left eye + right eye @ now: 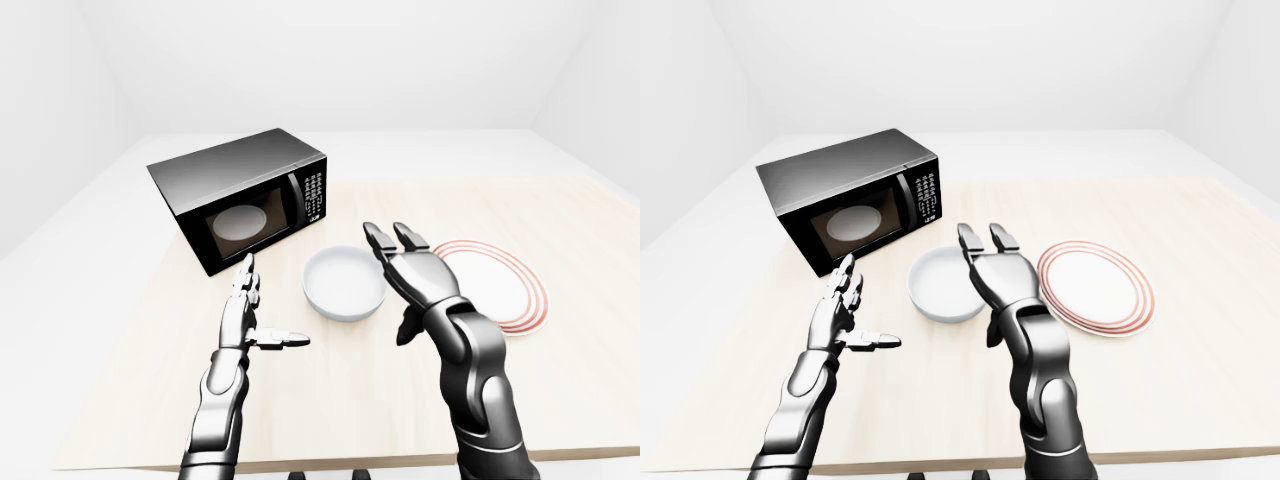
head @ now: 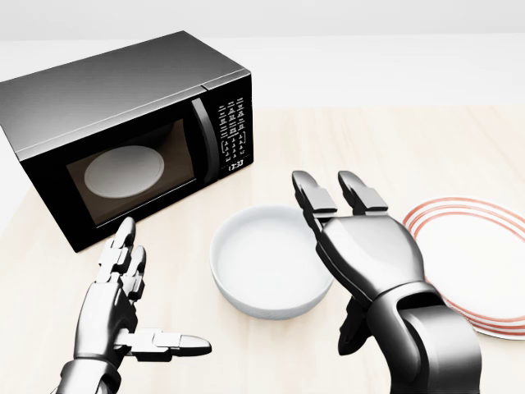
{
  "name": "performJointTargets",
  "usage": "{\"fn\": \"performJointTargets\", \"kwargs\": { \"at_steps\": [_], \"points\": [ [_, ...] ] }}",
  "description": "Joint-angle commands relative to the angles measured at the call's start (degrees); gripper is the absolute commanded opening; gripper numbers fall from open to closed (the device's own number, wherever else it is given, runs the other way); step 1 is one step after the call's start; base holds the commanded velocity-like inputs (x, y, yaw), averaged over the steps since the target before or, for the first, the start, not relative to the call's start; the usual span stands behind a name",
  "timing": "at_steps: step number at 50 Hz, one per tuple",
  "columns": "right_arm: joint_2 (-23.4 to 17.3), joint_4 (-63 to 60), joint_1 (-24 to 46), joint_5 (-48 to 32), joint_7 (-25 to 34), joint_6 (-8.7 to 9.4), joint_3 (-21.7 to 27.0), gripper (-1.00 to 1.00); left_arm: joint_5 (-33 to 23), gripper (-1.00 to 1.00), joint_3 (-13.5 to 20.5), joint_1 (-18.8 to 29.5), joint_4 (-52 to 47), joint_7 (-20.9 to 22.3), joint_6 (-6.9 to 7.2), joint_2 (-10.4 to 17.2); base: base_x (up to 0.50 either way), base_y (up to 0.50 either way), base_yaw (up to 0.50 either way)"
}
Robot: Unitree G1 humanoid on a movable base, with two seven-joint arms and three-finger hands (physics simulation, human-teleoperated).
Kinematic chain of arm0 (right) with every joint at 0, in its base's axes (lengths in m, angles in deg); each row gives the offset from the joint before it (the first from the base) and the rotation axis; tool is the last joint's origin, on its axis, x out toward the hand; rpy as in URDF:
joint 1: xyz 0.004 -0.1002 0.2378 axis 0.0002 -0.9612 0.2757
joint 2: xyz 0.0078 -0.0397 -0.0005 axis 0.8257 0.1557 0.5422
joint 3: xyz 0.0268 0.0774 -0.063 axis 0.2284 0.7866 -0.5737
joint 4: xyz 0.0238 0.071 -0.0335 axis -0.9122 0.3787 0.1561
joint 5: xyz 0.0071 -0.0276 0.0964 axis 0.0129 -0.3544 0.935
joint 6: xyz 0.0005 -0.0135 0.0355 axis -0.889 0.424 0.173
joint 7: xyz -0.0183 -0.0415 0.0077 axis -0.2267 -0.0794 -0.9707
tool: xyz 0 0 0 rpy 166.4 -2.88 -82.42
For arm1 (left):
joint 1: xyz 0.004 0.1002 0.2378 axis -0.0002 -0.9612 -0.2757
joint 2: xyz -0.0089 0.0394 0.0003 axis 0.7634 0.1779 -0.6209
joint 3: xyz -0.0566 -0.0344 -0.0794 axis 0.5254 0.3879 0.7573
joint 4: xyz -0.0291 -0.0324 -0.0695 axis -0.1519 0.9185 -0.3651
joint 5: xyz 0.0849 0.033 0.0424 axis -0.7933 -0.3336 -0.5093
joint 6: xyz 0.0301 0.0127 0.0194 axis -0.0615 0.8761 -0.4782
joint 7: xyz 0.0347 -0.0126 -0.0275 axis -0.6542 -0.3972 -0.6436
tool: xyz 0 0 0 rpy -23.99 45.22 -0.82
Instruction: Pick up the white bowl and put it on the plate.
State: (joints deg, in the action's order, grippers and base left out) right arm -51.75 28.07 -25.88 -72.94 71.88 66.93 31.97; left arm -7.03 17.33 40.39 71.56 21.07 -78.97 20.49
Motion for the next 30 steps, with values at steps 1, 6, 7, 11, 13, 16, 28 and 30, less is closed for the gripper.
{"fn": "performJointTargets", "kwargs": {
  "at_steps": [1,6,7,11,13,16,28,30],
  "points": [
    [-0.73,1.71,1.49,-2.64,0.00,0.00,1.00,1.00,-0.01,1.00,0.00,0.02,0.27,0.04,-0.20,0.00,0.00,0.00,0.00],
    [-1.13,2.27,2.48,-2.85,0.00,0.00,1.15,1.00,-0.10,1.00,-0.04,0.22,0.78,0.02,-0.49,-0.01,0.00,0.00,0.00],
    [-1.08,2.46,2.43,-2.68,0.00,0.00,1.09,1.00,-0.06,1.00,-0.02,0.22,0.76,0.04,-0.47,-0.01,0.00,0.00,0.00],
    [-1.08,1.93,1.54,-2.97,0.00,0.00,0.54,1.00,-0.09,1.00,-0.08,0.09,0.29,0.01,-0.10,-0.02,0.00,0.00,0.00],
    [-1.17,1.74,1.27,-3.25,0.00,0.00,0.48,1.00,-0.04,1.00,-0.01,0.17,0.74,0.09,-0.46,0.01,0.00,0.00,0.00],
    [-1.06,1.38,1.18,-3.39,0.00,0.00,0.36,1.00,-0.14,1.00,-0.10,0.12,0.69,0.09,-0.50,0.00,0.00,0.00,0.00],
    [-0.49,1.59,3.32,-3.78,0.00,0.00,0.28,1.00,-0.12,1.00,-0.09,0.07,0.58,0.21,-0.40,-0.01,0.00,0.00,0.00],
    [-0.77,1.46,3.53,-3.89,0.00,0.00,0.10,1.00,-0.15,1.00,-0.10,0.06,0.68,0.21,-0.48,0.00,0.00,0.00,0.00]
  ]
}}
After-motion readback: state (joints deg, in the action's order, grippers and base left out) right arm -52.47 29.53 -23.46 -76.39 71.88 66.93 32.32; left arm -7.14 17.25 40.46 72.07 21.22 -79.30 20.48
